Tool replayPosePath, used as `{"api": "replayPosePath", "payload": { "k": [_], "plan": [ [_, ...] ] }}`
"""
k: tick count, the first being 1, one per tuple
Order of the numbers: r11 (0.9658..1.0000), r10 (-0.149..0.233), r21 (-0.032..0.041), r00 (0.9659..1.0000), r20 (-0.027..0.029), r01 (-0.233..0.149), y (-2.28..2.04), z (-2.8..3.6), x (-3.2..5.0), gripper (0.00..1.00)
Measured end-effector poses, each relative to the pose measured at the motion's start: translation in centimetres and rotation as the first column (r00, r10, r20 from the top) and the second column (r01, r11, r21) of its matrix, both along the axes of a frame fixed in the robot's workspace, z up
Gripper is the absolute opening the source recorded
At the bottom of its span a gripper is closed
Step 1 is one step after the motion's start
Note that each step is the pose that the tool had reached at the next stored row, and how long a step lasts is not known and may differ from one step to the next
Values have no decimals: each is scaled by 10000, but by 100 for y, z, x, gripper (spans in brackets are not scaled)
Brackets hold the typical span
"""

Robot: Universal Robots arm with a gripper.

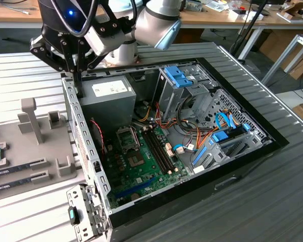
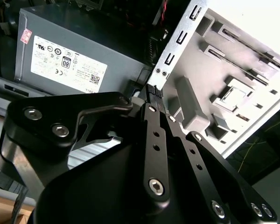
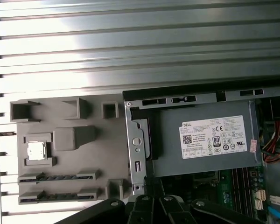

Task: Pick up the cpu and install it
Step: 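Reach for the cpu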

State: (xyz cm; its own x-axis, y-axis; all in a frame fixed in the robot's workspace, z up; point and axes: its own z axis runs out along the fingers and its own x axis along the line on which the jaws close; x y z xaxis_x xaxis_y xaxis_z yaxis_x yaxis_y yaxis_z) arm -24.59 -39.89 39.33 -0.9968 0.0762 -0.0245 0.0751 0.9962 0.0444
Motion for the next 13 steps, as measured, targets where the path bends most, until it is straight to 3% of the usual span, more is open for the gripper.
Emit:
{"api": "replayPosePath", "payload": {
  "k": [13],
  "plan": [
    [10000, 0, 0, 10000, 0, 0, 0, 0, -128, 11]
  ]
}}
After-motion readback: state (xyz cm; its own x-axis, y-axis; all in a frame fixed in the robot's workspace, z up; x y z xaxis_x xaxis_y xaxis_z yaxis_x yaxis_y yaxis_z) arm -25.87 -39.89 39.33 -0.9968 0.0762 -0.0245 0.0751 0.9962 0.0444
